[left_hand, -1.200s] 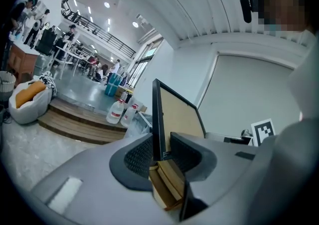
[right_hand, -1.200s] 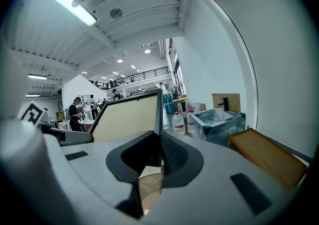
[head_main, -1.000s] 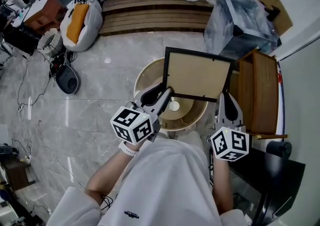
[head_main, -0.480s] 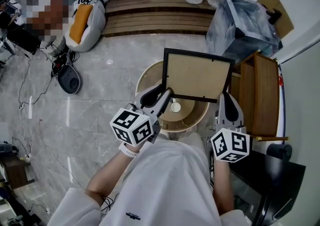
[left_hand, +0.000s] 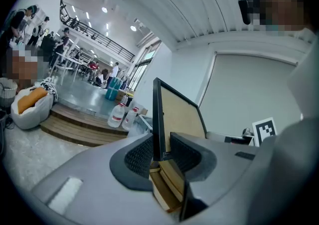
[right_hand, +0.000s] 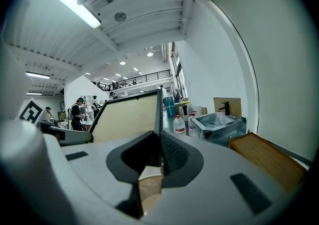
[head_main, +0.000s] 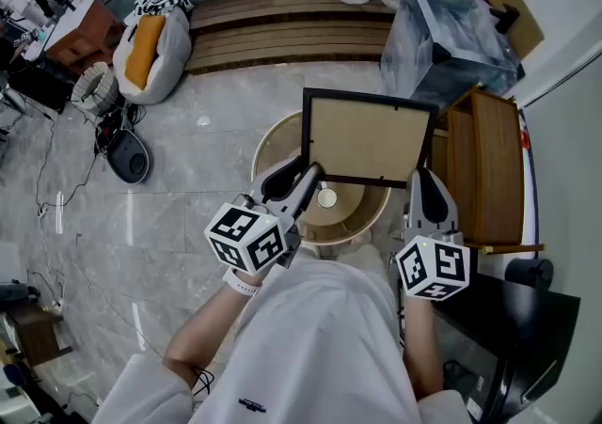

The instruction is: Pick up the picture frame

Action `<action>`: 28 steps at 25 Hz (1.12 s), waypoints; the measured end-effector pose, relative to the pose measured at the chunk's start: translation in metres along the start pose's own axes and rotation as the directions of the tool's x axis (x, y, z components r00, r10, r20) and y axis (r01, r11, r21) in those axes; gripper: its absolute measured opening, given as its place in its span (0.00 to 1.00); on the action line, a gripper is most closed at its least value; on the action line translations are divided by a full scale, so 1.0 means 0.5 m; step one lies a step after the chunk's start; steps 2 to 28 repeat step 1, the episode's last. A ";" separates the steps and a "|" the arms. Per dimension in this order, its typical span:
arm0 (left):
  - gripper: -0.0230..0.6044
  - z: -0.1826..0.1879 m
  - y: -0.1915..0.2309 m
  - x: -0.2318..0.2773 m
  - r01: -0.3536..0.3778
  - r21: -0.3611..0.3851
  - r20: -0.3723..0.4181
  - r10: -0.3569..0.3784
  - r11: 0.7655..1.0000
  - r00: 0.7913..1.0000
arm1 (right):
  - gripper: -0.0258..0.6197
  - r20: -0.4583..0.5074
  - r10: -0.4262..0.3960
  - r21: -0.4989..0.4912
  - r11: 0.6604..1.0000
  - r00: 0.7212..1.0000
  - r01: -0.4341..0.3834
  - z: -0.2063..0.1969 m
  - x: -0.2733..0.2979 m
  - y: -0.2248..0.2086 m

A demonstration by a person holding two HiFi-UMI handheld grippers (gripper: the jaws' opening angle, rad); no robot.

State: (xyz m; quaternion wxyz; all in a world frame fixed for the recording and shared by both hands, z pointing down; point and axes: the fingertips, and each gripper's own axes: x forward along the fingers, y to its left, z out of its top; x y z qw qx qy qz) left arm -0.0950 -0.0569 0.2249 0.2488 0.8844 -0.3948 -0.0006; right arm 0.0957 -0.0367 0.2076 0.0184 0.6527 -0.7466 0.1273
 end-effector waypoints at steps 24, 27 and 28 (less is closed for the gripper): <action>0.20 -0.003 -0.003 0.001 0.000 0.000 -0.002 0.000 1.000 1.000 | 0.09 -0.001 -0.002 0.002 1.000 1.000 0.002 -0.002 -0.003 -0.003; 0.20 -0.003 -0.003 0.001 0.000 0.000 -0.002 0.000 1.000 1.000 | 0.09 -0.001 -0.002 0.002 1.000 1.000 0.002 -0.002 -0.003 -0.003; 0.20 -0.003 -0.003 0.001 0.000 0.000 -0.002 0.000 1.000 1.000 | 0.09 -0.001 -0.002 0.002 1.000 1.000 0.002 -0.002 -0.003 -0.003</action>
